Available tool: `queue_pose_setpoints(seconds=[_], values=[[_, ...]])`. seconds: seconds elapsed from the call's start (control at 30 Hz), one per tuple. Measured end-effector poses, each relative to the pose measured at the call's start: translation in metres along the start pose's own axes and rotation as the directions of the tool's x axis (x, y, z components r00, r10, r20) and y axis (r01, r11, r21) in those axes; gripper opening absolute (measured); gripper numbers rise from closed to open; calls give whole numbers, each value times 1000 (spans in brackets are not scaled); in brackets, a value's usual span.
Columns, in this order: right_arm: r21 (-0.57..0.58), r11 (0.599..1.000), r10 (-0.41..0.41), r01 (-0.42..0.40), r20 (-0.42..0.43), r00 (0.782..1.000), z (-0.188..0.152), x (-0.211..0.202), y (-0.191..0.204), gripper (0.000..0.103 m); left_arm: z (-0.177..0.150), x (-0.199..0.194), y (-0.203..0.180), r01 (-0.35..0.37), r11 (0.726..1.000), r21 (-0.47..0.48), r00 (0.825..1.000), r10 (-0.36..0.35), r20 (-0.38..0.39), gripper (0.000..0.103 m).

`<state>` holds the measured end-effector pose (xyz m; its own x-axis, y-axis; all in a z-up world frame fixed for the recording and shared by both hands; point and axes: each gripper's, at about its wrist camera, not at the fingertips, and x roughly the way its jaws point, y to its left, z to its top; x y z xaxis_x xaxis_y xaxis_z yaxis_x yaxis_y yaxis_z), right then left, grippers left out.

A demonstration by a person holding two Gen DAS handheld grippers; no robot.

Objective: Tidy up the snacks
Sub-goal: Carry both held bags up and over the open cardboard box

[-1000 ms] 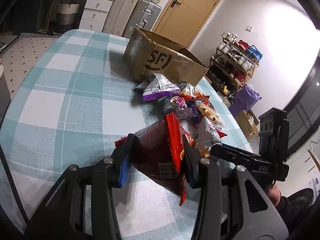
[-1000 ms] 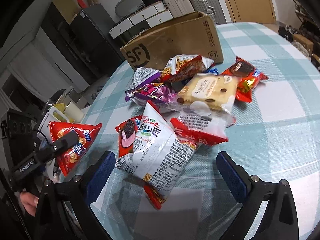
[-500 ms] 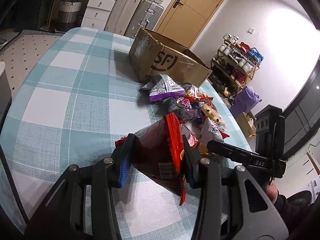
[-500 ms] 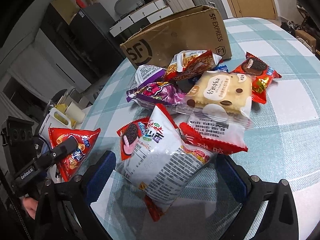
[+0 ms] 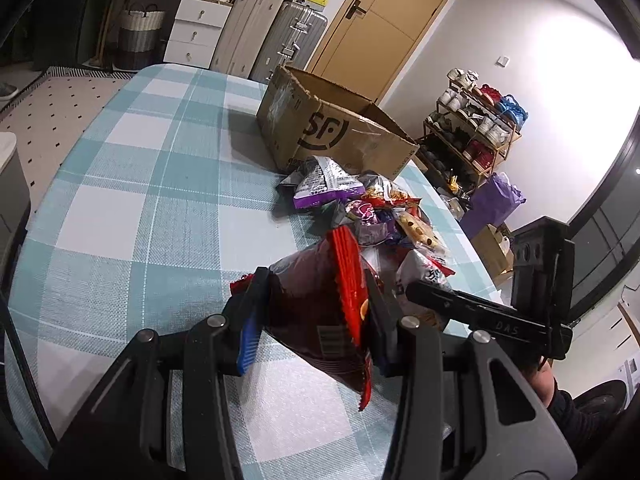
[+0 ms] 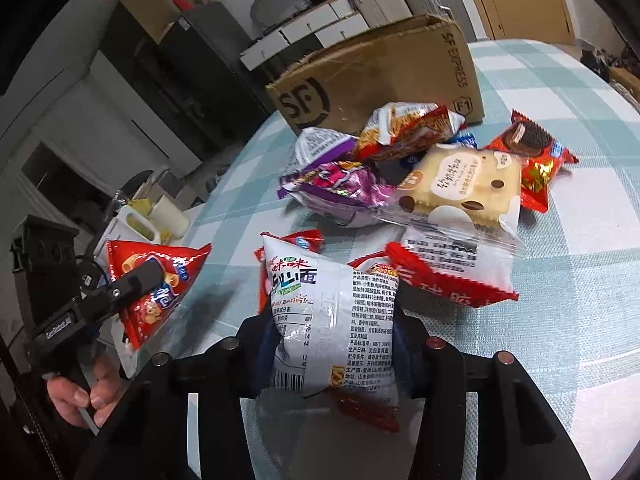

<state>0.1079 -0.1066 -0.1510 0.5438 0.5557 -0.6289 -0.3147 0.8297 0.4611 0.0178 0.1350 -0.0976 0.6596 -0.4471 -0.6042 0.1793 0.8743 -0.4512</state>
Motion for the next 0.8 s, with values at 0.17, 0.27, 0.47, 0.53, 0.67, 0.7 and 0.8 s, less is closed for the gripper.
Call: queue_pose_setpoints(seconds=[0.17,0.27,0.47,0.53,0.67,0.7,0.8], values=[[1,1000,31,-31,33,999,-1,-18,-1,48,1,-6,-13,1,1000,21,1000,-1,6,40],[-2,999,50,-50,52,997,-2,-31,-1,48,1,-10,-22,2,999,37,1000,-2,8,40],[-17,997,70,-69,93,993,0,-55,4,48,6,-13,-40,8,998,65,1000,-9,10,40],[-22,997,80,-78,110,991,3,-63,6,48,9,-13,-45,9,997,73,1000,-10,11,40],[-43,995,90,-85,137,986,13,-78,10,48,22,-14,-54,17,996,86,1000,-19,21,40],[-51,995,95,-88,144,985,17,-83,11,48,26,-14,-57,20,996,91,999,-23,24,40],[-55,994,105,-98,161,981,29,-92,12,48,41,-12,-66,29,993,110,999,-33,33,40]])
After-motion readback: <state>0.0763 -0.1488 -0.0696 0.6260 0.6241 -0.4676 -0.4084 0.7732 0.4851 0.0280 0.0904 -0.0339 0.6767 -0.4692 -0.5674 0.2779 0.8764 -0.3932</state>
